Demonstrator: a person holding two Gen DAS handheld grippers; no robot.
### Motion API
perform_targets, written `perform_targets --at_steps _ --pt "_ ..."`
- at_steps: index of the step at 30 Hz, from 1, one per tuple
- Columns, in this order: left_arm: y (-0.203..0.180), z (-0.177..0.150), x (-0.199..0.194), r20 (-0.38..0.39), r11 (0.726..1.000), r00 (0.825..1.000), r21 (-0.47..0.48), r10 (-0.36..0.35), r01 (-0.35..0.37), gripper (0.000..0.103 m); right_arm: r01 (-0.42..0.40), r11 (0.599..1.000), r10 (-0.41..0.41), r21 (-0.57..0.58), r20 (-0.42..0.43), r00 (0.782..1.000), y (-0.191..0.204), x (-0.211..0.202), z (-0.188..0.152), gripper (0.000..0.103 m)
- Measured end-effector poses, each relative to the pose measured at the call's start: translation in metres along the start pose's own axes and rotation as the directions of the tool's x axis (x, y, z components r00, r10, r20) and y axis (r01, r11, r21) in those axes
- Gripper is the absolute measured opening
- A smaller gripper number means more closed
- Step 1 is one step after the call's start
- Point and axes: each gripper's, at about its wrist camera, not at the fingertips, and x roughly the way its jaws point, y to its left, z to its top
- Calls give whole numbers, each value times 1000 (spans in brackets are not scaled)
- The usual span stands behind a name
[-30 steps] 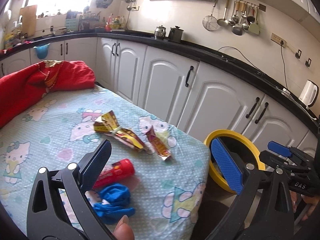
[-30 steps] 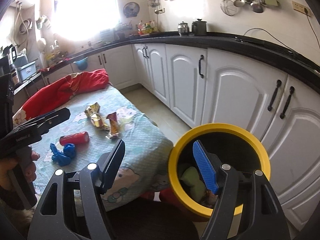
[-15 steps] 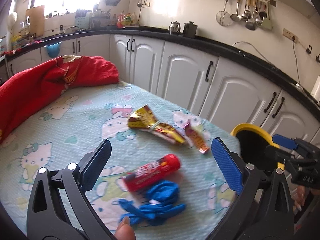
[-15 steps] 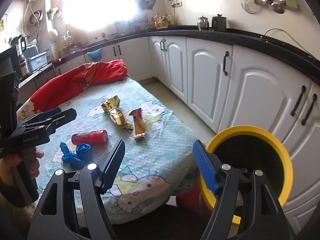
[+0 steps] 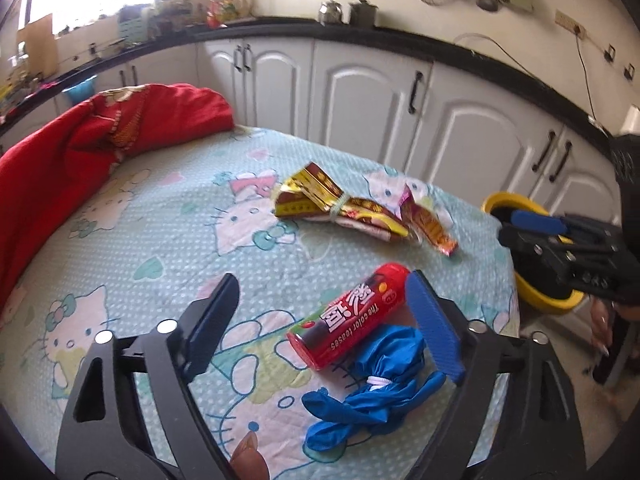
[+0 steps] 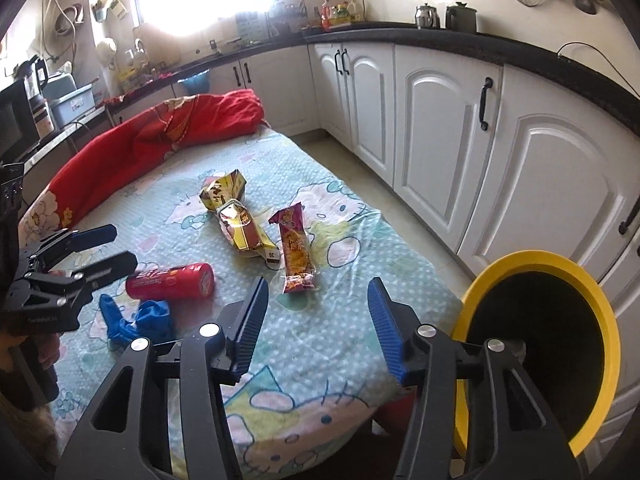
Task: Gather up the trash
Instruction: 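Move both open tools back over the bed toward the remaining items, then grasp the red candy tube with the left tool while the right tool grasps the pink wrapper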
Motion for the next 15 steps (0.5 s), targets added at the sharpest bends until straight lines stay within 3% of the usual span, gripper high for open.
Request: perform_targets --at_steps 7,15 --pt "-11 -3 23 -94 994 994 93 -56 65 63 -52 999 53 10 -48 997 5 26 7 40" --pt "-19 -8 40 -148 989 988 139 -33 53 59 -42 999 45 25 -118 992 3 61 8 36"
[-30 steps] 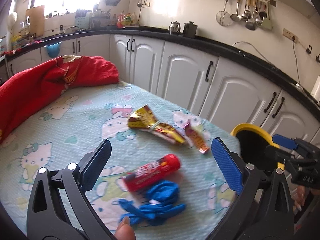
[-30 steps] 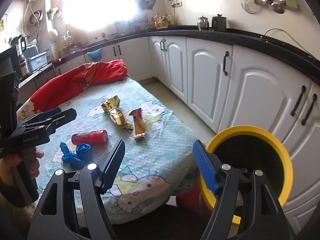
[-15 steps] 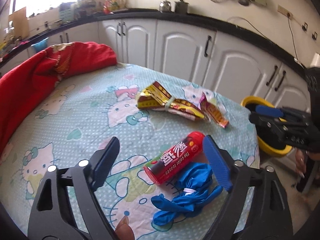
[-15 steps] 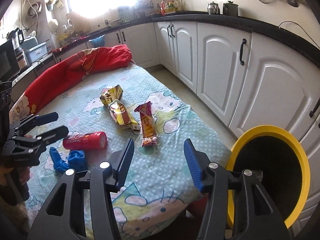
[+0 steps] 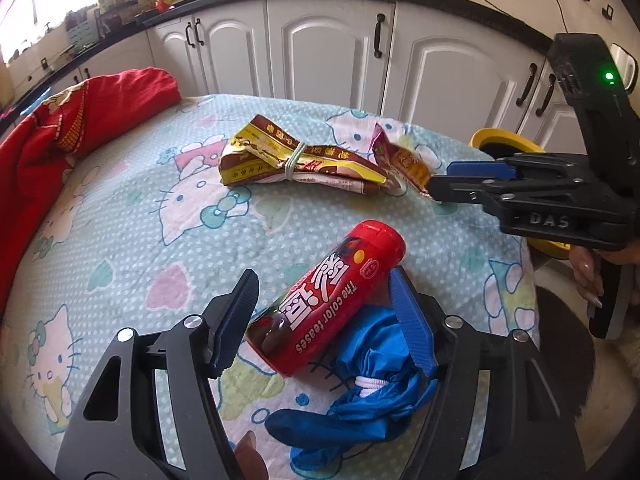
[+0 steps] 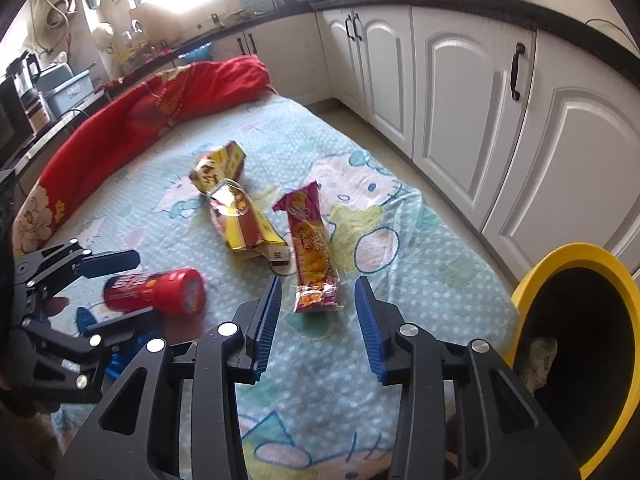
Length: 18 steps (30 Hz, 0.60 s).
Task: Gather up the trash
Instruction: 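Grasp the red candy tube with the left tool while the right tool grasps the pink wrapper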
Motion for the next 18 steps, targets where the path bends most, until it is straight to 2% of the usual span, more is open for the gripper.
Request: perform_targets --at_steps 5,7,11,18 --pt "-2 2 5 -14 1000 1000 16 8 -8 59 20 1000 -20 2 -3 1000 -3 7 -3 30" --pt "-4 5 7 -21 1000 1000 24 14 -14 59 34 999 -34 -4 0 999 -4 7 -3 22" --pt "-7 6 11 -41 999 999 32 16 -14 50 25 1000 -25 3 3 1000 -7 4 -7 17" --pt "-6 10 14 -55 1000 998 26 17 -16 44 30 1000 -30 -2 12 999 -8 -8 -19 14"
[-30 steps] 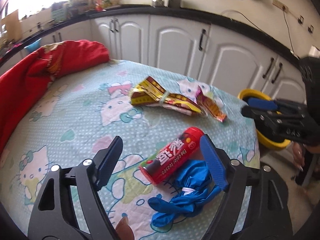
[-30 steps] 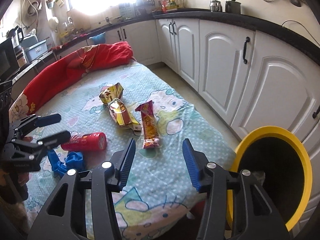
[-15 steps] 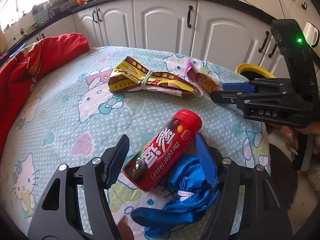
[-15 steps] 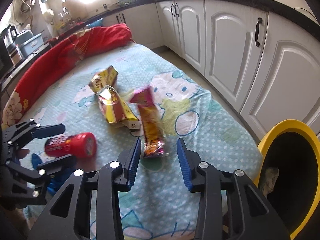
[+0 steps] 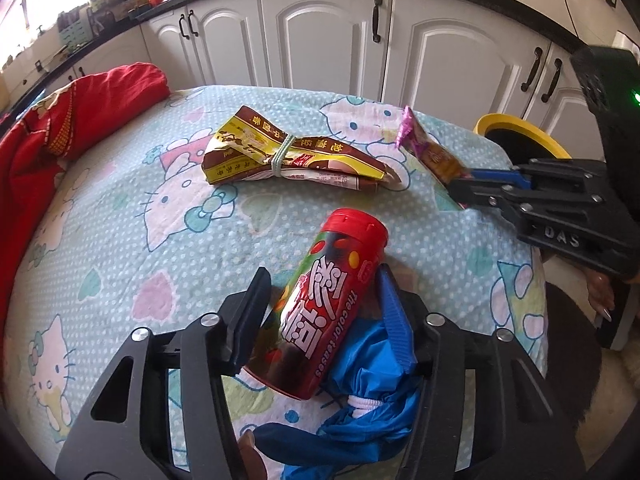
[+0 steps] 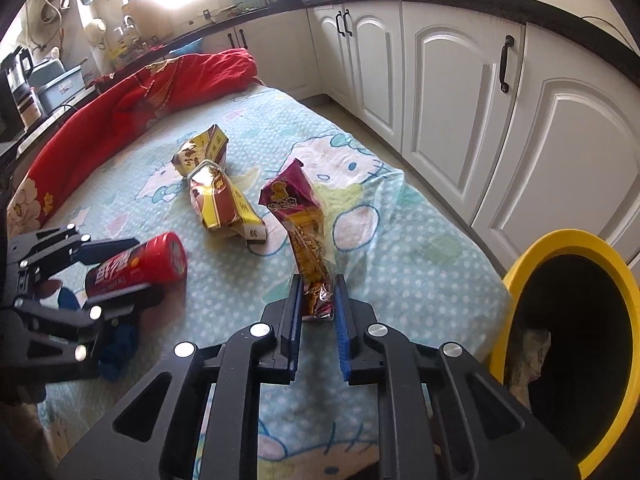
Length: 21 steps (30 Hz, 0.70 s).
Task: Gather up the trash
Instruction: 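Grasp the red candy tube with the left tool while the right tool grasps the pink wrapper, then carry the red candy tube and pink wrapper over the bin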
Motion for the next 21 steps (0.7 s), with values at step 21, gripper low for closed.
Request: perform_targets --at_steps 21 --pt "-5 17 -37 126 997 992 -79 23 -13 29 -41 999 41 11 67 997 -4 -48 -16 12"
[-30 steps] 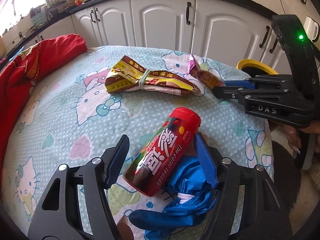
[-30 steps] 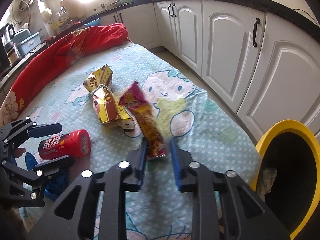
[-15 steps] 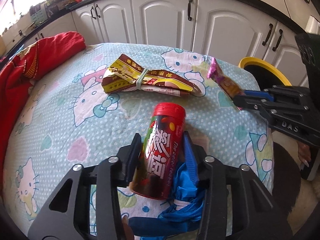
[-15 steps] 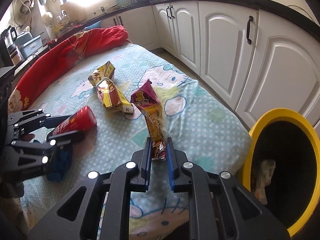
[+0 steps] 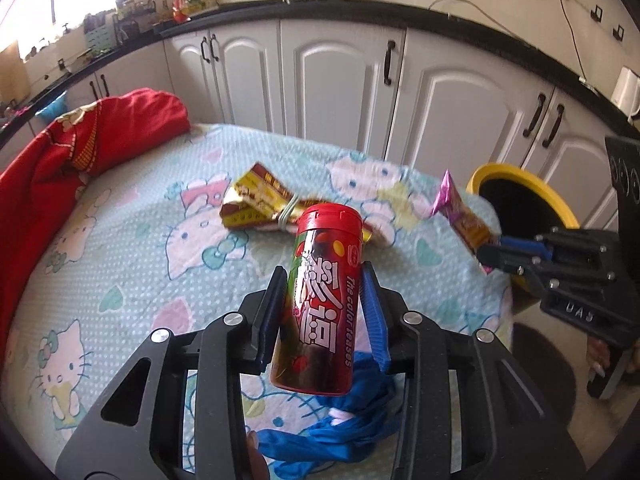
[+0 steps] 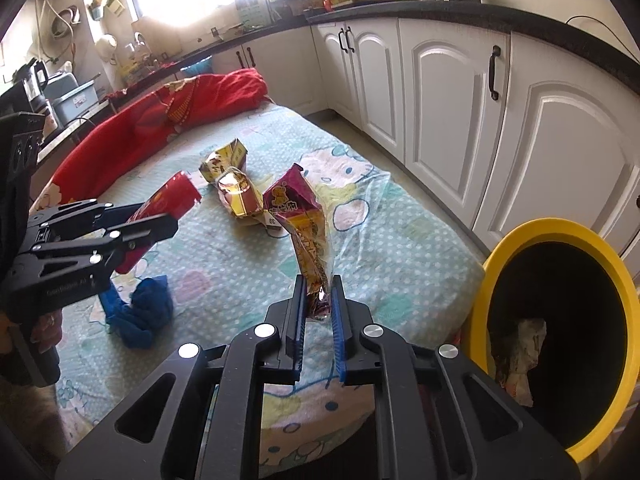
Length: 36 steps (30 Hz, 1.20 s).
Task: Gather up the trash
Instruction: 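Carry the red candy tube and pink wrapper over the bin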
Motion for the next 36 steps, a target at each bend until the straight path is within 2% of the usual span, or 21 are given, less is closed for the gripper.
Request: perform_targets --at_steps 7,22,36 --pt "-22 10 -14 57 999 998 4 -34 34 29 4 1000 -3 -10 33 999 -4 -25 -1 12" --pt "-70 24 -21 105 995 989 29 -100 98 29 38 999 -38 -4 83 996 -26 -67 -6 12" --pt "-117 31 -10 114 984 977 42 -179 175 29 130 989 -137 76 84 987 -85 -88 -26 11"
